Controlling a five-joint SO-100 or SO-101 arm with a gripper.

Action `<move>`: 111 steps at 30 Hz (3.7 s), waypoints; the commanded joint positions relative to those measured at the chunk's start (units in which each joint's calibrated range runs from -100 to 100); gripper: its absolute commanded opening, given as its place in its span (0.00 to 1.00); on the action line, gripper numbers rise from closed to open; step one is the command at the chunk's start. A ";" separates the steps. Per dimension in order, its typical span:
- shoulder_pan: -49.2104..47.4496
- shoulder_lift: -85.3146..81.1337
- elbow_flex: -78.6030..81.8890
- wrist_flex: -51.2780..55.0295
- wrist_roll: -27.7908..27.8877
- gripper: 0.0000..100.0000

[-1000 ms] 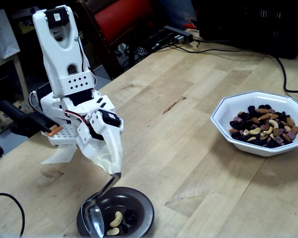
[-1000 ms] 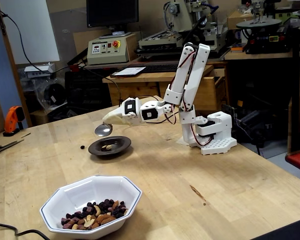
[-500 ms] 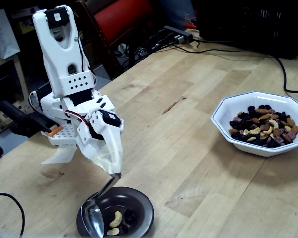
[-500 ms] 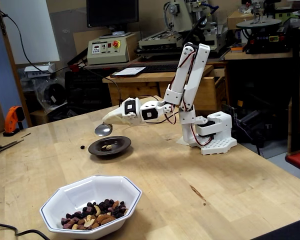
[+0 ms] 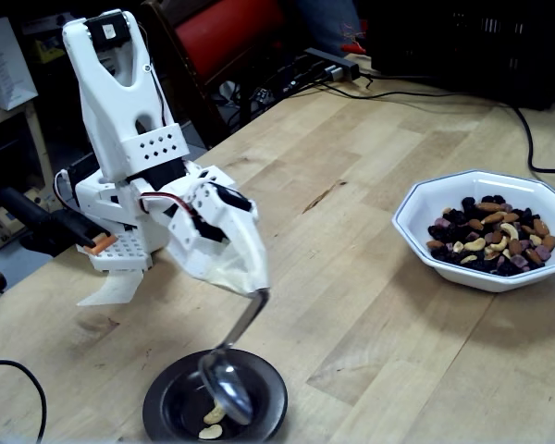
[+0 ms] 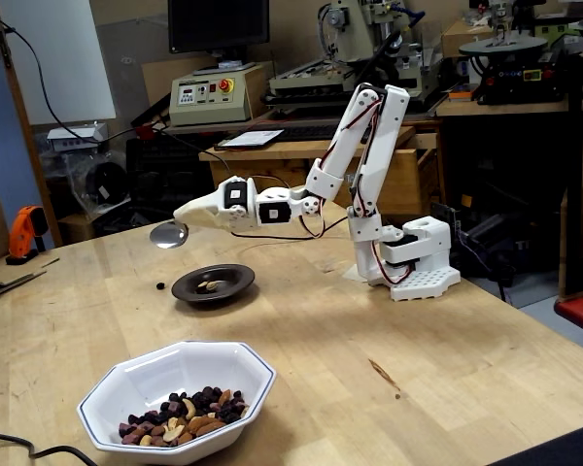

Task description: Use spoon to transfer food from the white bowl to brown plate

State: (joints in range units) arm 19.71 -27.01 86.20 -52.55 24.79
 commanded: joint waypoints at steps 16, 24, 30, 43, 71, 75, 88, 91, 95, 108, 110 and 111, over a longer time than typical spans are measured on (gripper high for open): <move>-15.04 -1.02 -25.58 27.33 -2.05 0.04; -19.12 -1.19 -25.84 29.55 -12.70 0.04; -21.41 -2.30 -26.02 29.47 -19.05 0.04; -25.49 -23.27 -23.54 30.49 -23.00 0.04; -25.26 -65.80 -8.58 58.87 -22.56 0.04; -24.00 -68.88 -2.48 58.64 -22.56 0.04; -11.19 -71.45 6.81 56.11 -22.61 0.04; -11.12 -71.45 7.34 52.00 -22.91 0.04; -11.12 -71.45 10.71 47.25 -22.91 0.04; -17.26 -71.45 12.12 43.30 -23.00 0.04; -19.86 -71.45 12.21 43.30 -23.00 0.04; -20.67 -71.45 12.21 43.30 -23.00 0.04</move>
State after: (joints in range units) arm 2.48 -97.77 98.15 -7.67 1.98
